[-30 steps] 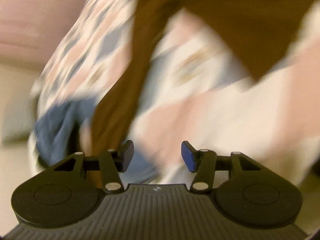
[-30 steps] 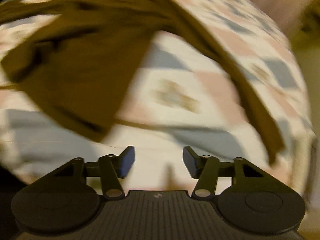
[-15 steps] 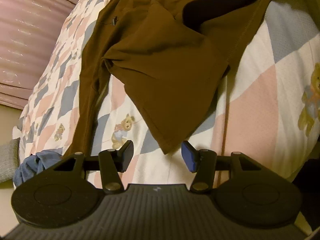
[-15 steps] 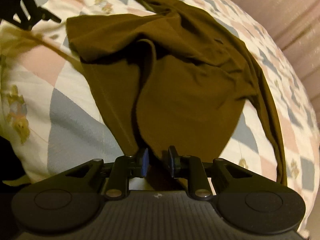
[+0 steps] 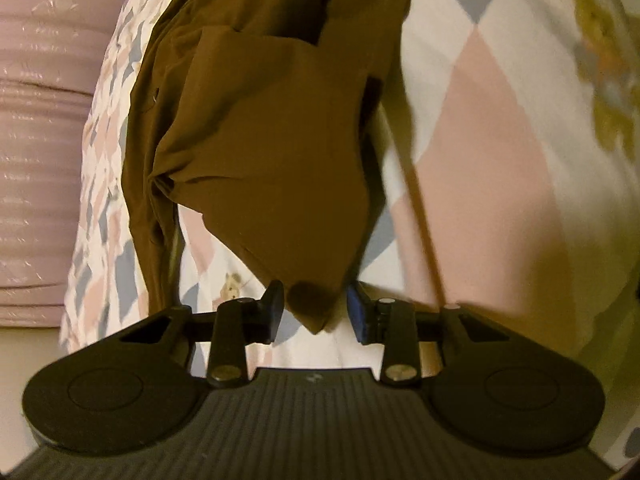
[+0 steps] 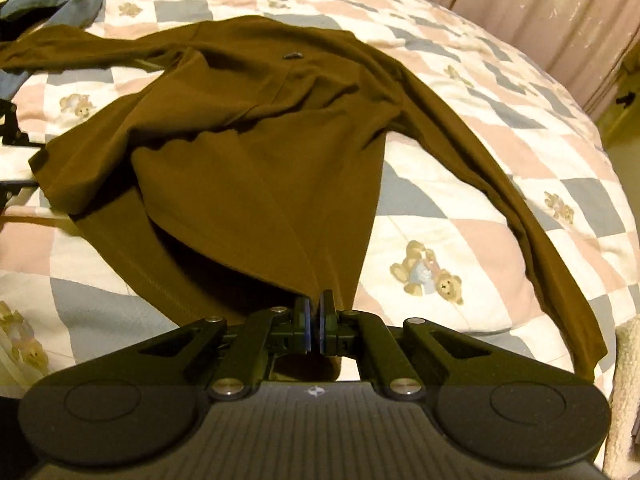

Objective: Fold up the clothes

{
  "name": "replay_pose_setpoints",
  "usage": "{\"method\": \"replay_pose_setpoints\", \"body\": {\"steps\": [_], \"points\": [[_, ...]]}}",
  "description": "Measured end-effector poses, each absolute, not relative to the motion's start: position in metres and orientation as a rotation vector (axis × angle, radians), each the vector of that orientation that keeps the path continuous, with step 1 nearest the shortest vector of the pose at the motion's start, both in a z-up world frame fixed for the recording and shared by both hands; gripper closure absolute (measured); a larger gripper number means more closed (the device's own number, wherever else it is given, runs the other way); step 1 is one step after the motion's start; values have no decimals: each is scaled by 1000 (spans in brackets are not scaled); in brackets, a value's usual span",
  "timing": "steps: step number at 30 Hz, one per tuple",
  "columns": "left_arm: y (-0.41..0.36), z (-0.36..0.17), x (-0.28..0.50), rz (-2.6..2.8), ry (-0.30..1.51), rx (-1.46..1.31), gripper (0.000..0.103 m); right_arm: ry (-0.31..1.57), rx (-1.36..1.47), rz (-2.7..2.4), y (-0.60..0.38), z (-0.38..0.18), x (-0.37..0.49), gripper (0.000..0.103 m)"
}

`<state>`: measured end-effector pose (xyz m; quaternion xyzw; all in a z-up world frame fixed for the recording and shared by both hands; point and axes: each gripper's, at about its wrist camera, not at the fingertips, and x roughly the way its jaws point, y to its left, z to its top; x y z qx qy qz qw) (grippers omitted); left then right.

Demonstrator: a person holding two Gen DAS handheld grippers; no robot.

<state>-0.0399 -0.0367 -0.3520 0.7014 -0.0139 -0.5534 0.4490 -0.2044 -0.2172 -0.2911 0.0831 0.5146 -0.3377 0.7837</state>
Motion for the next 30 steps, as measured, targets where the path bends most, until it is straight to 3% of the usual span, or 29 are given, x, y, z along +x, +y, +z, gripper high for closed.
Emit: {"method": "replay_pose_setpoints", "body": {"steps": [2,6,11,17,19,20,22,23,24,27,30], "points": [[-42,-345,-34,-1380,-4,1698,101,1114,164,-734,-216,-292,-205,102],[-55,-295,-3,-1325,197,1451,101,1047,158,-822,-218,-264,-226,102],[-43,-229,81,-1050,653,1004,103,996,307,-969,-231,-231,-282,103],[-30,-276,83,-949,827,1080,103,1231,310,-889,-229,-285,-287,103],[-36,-281,61,-1034,810,1114,98,1284,291,-846,-226,-297,-281,103],[-41,-280,50,-1081,792,1119,93,1315,294,-834,-225,-303,-280,98],[-52,-276,31,-1167,780,1098,82,1357,297,-833,-223,-310,-281,67],[-59,-276,25,-1198,800,1074,70,1370,298,-838,-222,-312,-282,60],[-66,-277,25,-1211,845,1031,67,1370,314,-844,-223,-311,-285,55],[-83,-285,41,-1178,1045,827,66,1261,556,-866,-241,-301,-306,55],[-92,-292,63,-1118,1199,630,64,987,947,-895,-266,-292,-339,55]]}}
